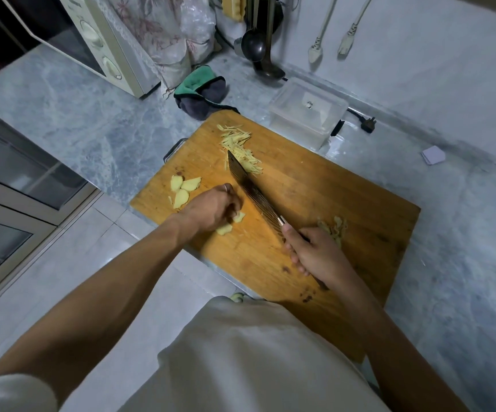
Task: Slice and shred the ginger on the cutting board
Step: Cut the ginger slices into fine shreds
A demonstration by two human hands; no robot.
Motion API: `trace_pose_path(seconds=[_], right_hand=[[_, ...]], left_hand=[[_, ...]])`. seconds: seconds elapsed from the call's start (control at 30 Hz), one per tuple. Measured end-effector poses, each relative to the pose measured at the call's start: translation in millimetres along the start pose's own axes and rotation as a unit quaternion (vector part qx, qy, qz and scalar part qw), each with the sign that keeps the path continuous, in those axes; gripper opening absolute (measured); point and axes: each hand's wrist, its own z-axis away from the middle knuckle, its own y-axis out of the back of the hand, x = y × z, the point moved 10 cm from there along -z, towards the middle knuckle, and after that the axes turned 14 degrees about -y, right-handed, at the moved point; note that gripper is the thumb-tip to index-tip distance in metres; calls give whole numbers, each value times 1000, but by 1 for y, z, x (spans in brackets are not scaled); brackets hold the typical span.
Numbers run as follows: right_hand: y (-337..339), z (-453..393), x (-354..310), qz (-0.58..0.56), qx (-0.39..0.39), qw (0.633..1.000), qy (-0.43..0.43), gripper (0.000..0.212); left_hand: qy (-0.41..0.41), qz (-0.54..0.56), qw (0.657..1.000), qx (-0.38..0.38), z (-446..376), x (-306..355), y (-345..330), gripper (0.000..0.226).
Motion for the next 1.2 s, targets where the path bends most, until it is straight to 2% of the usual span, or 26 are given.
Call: trace_pose_path(seconds=[0.13,0.3,0.43,0.57,0.67,0.83,1.0,1.1,1.2], right_hand=[[3,-1,2,-6,8,1000,-5,57],[3,0,3,-20,13,1000,-6,57],[-1,0,2,-40,-2,999,-7,50],[-5,1,0,-39,-8,999,-3,49],[-5,1,1,-46,-14,999,-6,48],[-2,1,2,-54,-14,998,-7,49],[-4,0,4,-51,-2,999,-12,49],[-9,2,3,-49,-9,999,-5,49],[-12,4,1,-51,-18,999,0,49]], left_hand=[[-28,-59,997,-52,-3,4,-4,26],[-55,-8,997,-53,-3,4,-8,38],[-18,-20,999,-43,-4,0,-4,31],[-23,-29,998,-50,-10,7,2,15],[-31,21,999,-34,-5,-1,4,12],[57,176,979,80,29,-40,9,15],[98,256,961,31,42,-40,-10,18],[107,228,967,32,36,-39,-12,18],[100,145,983,57,35,-32,-3,26]])
